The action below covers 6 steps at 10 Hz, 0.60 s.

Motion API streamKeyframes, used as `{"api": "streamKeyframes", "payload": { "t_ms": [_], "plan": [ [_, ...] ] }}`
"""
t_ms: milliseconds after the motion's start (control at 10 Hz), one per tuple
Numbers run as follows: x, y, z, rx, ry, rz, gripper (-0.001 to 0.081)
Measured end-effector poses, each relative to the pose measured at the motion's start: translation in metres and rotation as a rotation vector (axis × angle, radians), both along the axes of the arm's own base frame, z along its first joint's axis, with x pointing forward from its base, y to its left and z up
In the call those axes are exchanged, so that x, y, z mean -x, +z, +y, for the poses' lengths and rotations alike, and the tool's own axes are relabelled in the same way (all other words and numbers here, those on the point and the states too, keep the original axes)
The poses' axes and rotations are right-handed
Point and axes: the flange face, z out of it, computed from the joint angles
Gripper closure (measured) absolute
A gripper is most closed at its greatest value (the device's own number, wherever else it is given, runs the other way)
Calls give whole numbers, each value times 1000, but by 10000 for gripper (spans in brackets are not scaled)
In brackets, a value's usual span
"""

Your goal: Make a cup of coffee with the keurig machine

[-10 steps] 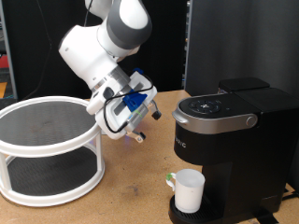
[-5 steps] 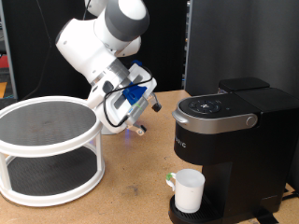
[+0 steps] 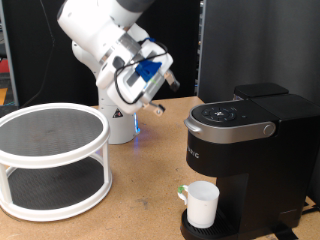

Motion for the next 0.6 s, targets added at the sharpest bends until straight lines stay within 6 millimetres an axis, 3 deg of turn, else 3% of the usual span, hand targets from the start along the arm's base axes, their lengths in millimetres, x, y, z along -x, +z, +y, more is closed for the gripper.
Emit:
{"api": "streamKeyframes", "payload": {
  "t_ms": [600],
  "plan": [
    [8,83,-14,-113,-13,6,3]
  ]
}}
